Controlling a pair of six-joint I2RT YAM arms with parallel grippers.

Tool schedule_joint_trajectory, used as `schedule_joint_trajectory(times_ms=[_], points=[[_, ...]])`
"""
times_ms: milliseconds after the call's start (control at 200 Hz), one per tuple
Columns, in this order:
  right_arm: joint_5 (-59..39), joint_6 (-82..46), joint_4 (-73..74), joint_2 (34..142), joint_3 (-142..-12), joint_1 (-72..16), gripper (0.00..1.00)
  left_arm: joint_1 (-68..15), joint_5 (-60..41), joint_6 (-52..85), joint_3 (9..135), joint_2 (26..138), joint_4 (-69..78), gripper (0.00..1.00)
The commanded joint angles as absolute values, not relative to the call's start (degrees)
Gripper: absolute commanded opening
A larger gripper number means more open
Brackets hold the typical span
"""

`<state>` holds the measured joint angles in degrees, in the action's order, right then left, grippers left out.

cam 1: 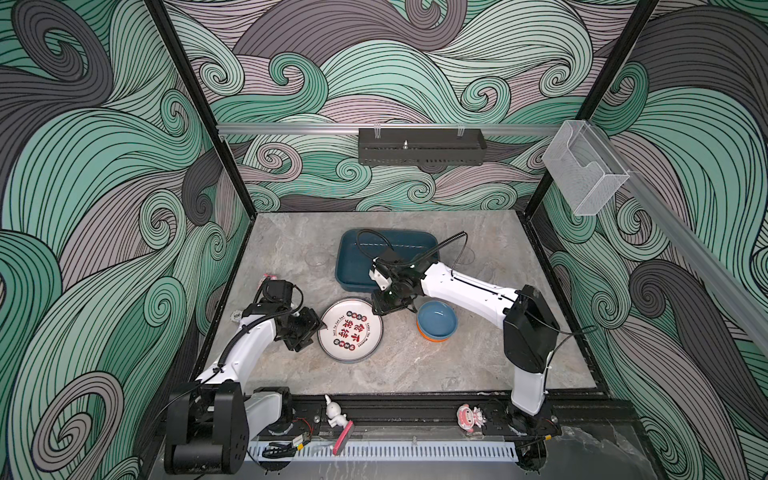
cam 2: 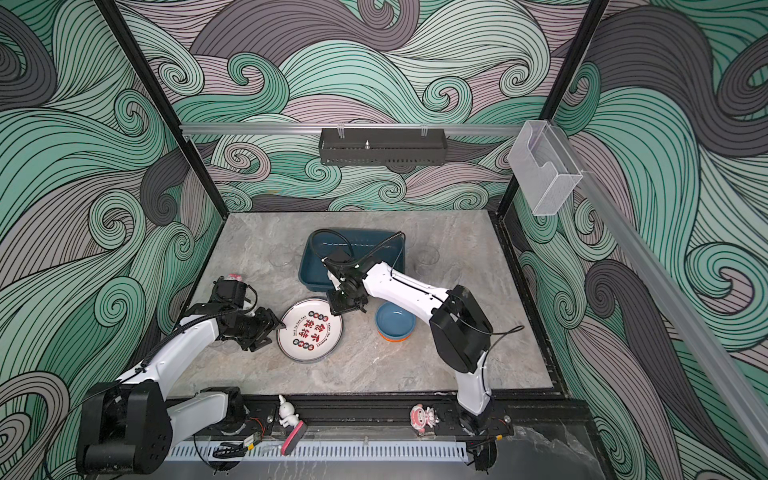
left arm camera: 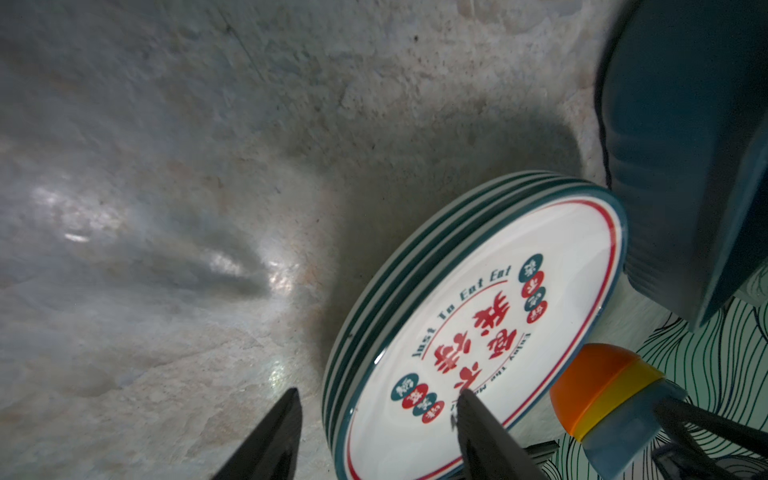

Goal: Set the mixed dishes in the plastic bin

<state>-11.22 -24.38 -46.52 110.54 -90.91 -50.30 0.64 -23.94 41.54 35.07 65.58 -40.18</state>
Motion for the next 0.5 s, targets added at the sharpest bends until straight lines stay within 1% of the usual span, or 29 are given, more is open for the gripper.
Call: schedule_joint_trajectory(times_ms=[0, 200, 330, 495], points=[[-8.26, -23.62, -49.51, 112.68, -93.45, -51.06, 0.47, 0.88, -24.91, 41.86, 34.79, 66.10, -39.47, 0.62], [-7.10, -23.82, -49.66, 114.92, -94.30, -51.50, 0.51, 0.93, -25.73, 41.66, 34.48, 66.75, -38.71, 0.61], [-7.68, -24.08, -49.64, 116.14, -94.70, -51.58, 0.48, 0.92, -26.19, 41.42, 34.45, 67.19, -38.55, 0.59], [-8.06, -24.26, -49.63, 117.92, -95.61, -51.68, 0.48, 0.88, -26.62, 41.33, 34.37, 67.50, -38.37, 0.56]])
